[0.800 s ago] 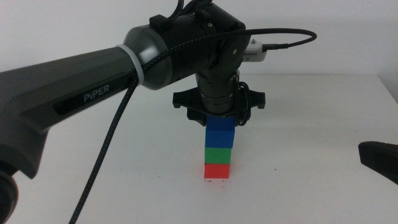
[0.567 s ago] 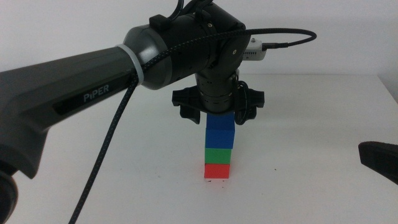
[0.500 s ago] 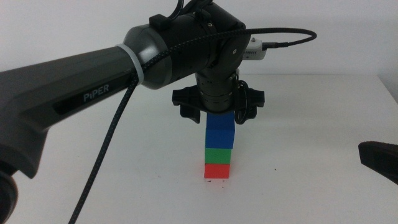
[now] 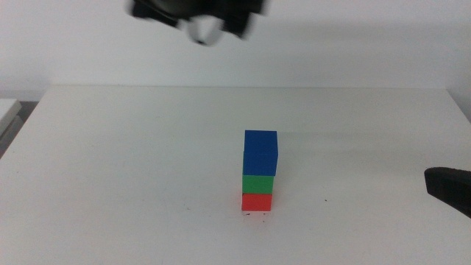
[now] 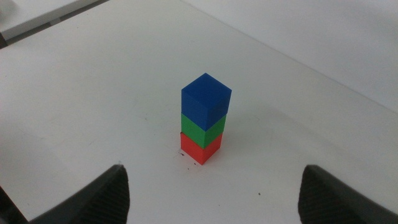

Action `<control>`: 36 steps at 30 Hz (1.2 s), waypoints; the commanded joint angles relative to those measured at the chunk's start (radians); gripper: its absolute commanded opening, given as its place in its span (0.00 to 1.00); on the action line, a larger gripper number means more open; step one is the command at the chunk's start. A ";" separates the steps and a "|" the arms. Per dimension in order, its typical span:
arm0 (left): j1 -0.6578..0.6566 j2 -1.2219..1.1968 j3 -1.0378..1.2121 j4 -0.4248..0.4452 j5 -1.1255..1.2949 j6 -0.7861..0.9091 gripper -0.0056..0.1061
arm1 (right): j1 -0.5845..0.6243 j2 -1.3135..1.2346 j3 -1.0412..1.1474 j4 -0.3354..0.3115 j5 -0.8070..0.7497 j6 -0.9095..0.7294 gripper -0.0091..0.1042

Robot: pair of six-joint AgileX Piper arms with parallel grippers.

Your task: Stack red cubes first, then green, then blue cubes in a specific spot.

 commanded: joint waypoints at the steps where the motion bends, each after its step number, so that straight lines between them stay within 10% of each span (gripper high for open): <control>1: 0.062 -0.083 0.036 -0.017 0.013 0.121 0.89 | 0.001 -0.005 0.000 -0.006 -0.010 -0.008 0.90; 10: 0.443 -0.402 0.320 -0.281 -0.087 0.522 0.89 | 0.001 -0.005 0.000 -0.006 -0.010 -0.008 0.90; 18: 0.595 -0.730 0.702 -0.383 -0.357 0.526 0.89 | 0.001 -0.005 0.000 -0.006 -0.010 -0.008 0.90; 36: 0.596 -1.060 0.864 -0.327 -0.429 0.492 0.89 | 0.001 -0.005 0.000 -0.006 -0.010 -0.008 0.90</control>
